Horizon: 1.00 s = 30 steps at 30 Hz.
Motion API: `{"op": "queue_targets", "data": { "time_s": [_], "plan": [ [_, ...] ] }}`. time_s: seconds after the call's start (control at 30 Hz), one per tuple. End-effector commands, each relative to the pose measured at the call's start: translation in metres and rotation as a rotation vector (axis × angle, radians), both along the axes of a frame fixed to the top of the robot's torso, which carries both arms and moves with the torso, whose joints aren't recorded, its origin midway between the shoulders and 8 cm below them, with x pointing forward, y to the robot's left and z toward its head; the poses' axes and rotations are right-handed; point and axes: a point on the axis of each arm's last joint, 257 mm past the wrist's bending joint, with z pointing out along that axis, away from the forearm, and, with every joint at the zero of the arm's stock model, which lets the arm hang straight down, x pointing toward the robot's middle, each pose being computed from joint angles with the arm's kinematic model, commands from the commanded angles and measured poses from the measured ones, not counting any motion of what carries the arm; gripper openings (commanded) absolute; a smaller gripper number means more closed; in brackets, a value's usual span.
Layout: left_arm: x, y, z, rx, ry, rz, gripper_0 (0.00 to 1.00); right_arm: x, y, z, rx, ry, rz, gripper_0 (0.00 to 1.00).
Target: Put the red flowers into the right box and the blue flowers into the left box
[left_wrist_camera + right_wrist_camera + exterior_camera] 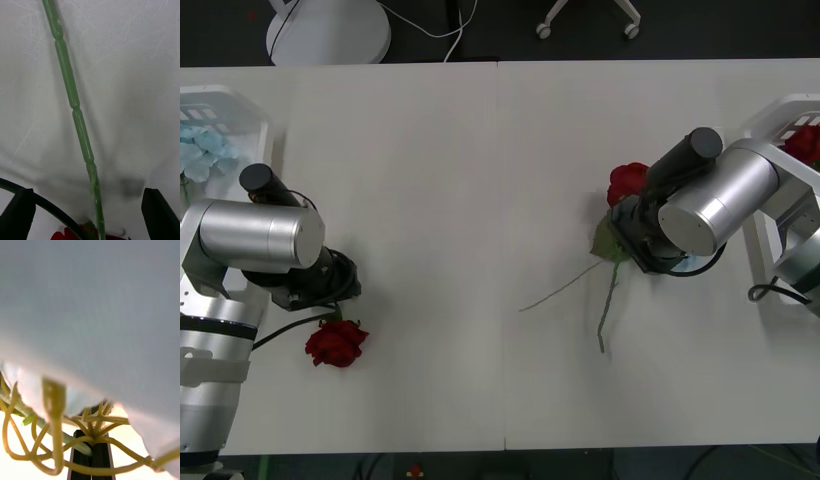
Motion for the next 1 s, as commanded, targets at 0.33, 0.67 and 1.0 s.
{"op": "queue_targets", "data": {
  "time_s": [0.33, 0.67, 1.0],
  "plan": [
    [-0.014, -0.016, -0.020, 0.037, 0.024, -0.107, 0.00, 0.051, -0.038, 0.061, -0.289, -0.207, 0.302, 0.13],
    [-0.003, -0.024, 0.002, -0.027, -0.022, -0.031, 0.00, 0.041, -0.074, 0.033, -0.351, -0.119, 0.274, 1.00],
    [0.019, -0.038, 0.071, -0.248, -0.054, 0.184, 0.00, 0.014, -0.065, 0.048, -0.440, -0.083, 0.421, 1.00]
  ]
}}
